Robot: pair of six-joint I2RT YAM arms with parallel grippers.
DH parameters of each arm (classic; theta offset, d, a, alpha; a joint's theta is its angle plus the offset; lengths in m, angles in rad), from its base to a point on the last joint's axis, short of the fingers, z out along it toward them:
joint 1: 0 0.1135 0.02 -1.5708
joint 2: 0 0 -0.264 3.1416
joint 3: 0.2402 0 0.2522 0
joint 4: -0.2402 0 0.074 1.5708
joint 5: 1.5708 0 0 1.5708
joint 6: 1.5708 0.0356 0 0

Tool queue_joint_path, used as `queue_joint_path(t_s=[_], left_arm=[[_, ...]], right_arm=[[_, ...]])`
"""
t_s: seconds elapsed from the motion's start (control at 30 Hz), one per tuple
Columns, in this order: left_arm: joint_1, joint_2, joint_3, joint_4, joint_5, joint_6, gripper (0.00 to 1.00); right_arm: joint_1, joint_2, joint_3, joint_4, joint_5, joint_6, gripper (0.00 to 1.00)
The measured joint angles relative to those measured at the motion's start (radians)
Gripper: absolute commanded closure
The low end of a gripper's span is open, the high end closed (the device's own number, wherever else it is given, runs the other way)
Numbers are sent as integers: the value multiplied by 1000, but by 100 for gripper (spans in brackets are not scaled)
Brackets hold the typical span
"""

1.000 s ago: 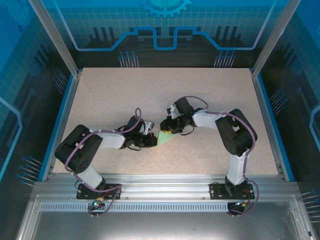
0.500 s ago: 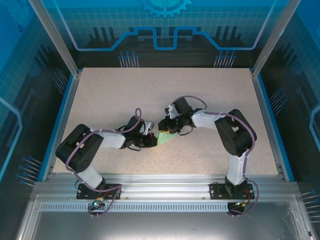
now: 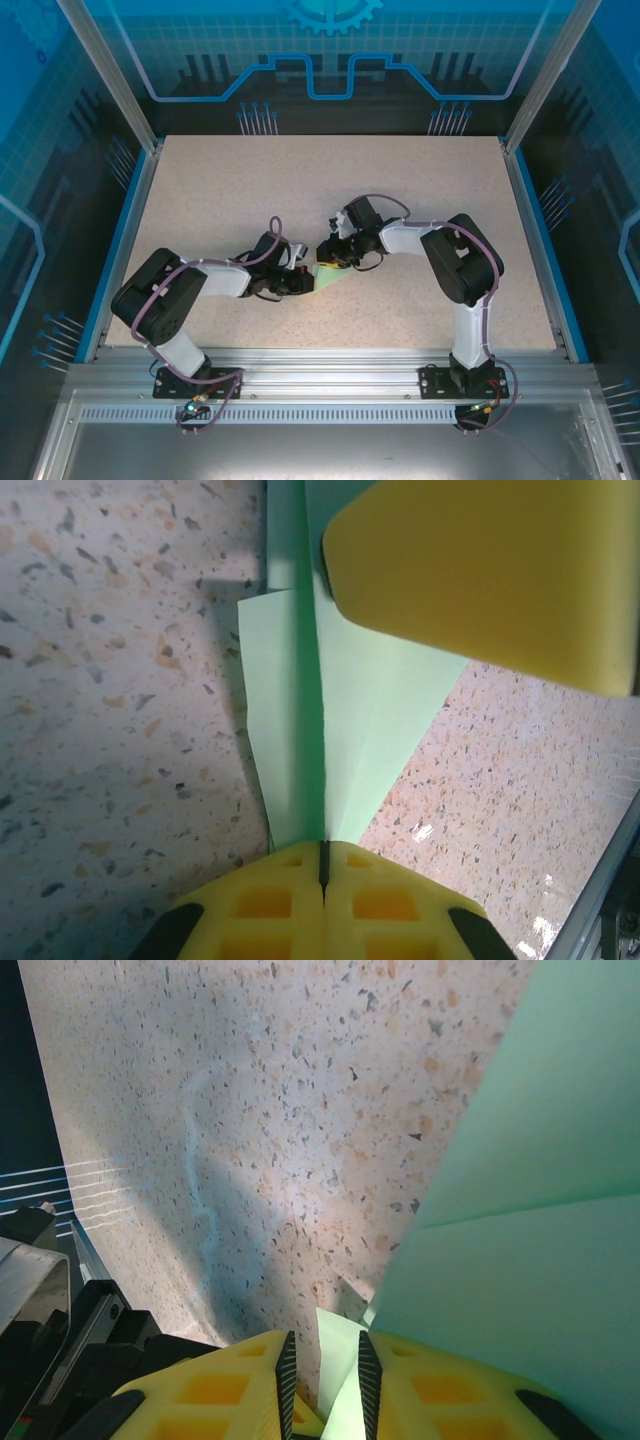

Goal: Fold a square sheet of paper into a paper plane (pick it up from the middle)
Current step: Fourth fold the wing at the center of the table.

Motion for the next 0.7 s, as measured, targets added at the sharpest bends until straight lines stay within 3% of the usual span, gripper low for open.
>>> queue_joint_path(t_s=[0.33,0.4,0.7], left_arm=[[1,-4,0,-1,0,-15,91],[1,-23,0,-11,-5,-26,83],[6,-229,-1,-88,-43,-57,74]], right_arm=[[-8,24,0,21,-23,0,74],[-9,25,-1,24,-26,0,74],[-16,27,-16,54,-49,0,73]])
